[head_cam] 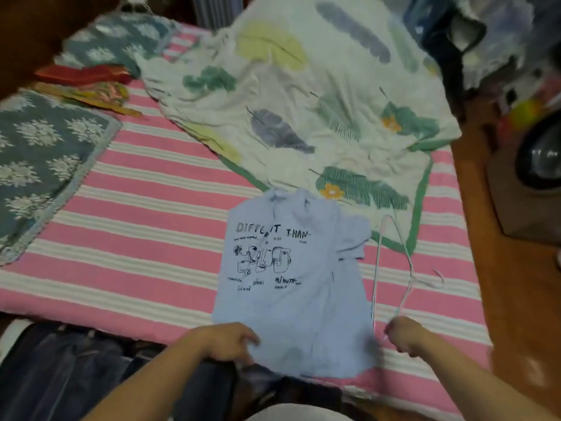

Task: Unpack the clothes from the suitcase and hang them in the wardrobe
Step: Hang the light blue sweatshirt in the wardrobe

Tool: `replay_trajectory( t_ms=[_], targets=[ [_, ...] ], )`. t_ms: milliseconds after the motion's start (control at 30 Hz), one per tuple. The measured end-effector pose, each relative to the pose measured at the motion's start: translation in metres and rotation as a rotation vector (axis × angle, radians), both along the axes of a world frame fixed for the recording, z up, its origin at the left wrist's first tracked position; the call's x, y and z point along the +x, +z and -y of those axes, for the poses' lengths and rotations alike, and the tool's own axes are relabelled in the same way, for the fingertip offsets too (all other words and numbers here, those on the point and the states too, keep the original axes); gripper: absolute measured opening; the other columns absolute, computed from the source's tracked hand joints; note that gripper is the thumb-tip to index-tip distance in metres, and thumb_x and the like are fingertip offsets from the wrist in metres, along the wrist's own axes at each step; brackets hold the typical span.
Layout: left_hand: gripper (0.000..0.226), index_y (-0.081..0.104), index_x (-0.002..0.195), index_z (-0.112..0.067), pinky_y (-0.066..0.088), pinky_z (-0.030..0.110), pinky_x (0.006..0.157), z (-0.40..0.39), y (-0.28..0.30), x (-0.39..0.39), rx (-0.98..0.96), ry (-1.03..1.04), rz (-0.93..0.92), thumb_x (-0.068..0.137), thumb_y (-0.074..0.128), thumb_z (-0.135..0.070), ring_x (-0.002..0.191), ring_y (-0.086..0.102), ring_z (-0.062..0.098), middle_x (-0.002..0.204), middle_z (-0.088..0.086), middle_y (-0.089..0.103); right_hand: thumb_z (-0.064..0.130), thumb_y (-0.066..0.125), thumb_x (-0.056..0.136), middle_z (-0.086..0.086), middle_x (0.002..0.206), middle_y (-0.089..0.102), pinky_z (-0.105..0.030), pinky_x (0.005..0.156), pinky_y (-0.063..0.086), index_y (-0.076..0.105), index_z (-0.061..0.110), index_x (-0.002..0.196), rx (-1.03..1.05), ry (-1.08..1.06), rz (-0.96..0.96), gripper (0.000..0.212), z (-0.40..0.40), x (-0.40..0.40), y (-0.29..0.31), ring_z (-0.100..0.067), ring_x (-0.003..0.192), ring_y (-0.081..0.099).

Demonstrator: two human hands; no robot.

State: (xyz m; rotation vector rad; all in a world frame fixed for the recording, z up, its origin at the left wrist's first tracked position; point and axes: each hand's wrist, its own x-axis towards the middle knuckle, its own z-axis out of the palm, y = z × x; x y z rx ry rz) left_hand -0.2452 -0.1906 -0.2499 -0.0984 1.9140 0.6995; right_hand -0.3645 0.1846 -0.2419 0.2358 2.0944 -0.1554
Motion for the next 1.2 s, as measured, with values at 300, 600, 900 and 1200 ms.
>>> replay_trajectory(
  t_ms=[300, 600, 900, 1200],
  targets=[
    [0.020, 0.065, 0.114, -0.024, 0.045, 0.024, 0.072, 0.035, -0.124, -0.122, -0.178, 0.379, -0.293, 0.102, 0.049, -0.020, 0.090, 0.061, 0.015, 0.107, -0.002, 0.067, 0.010, 0.049, 0.094, -0.013, 0.113, 0.066, -0.030, 0.079, 0.044, 0.067, 0.007, 0.108, -0.194, 0.026, -0.180, 0.023, 0.084, -0.116, -0.103, -0.032, 0.104, 0.063],
    [0.050, 0.046, 0.144, -0.010, 0.039, 0.044, 0.108, 0.057, -0.246, -0.344, -0.366, 0.529, -0.875, 0.098, 0.053, -0.030, 0.130, 0.045, 0.034, 0.143, 0.017, 0.047, 0.024, 0.057, 0.094, -0.016, 0.148, 0.042, -0.044, 0.108, 0.032, 0.028, 0.010, 0.152, -0.135, 0.308, -0.823, 0.066, 0.193, -0.291, -0.260, -0.039, 0.133, 0.037],
    [0.019, 0.066, 0.099, -0.010, 0.047, 0.044, 0.073, 0.039, -0.272, -0.350, -0.479, 0.643, -0.950, 0.090, 0.052, -0.017, 0.086, 0.058, 0.040, 0.098, 0.024, 0.065, 0.003, 0.066, 0.066, -0.009, 0.081, 0.052, -0.044, 0.070, 0.041, 0.063, 0.011, 0.082, -0.398, 0.322, -1.064, 0.018, 0.074, -0.125, -0.250, -0.031, 0.079, 0.048],
    [0.010, 0.068, 0.085, -0.014, 0.043, 0.037, 0.079, -0.065, -0.255, -0.142, -0.304, 0.746, -0.750, 0.089, 0.062, -0.006, 0.088, 0.060, 0.031, 0.089, 0.006, 0.067, 0.017, 0.063, 0.094, -0.007, 0.098, 0.061, -0.038, 0.084, 0.047, 0.062, 0.011, 0.108, -0.075, -0.683, -0.865, 0.016, -0.081, -0.025, -0.250, -0.030, 0.093, 0.059]
  ],
)
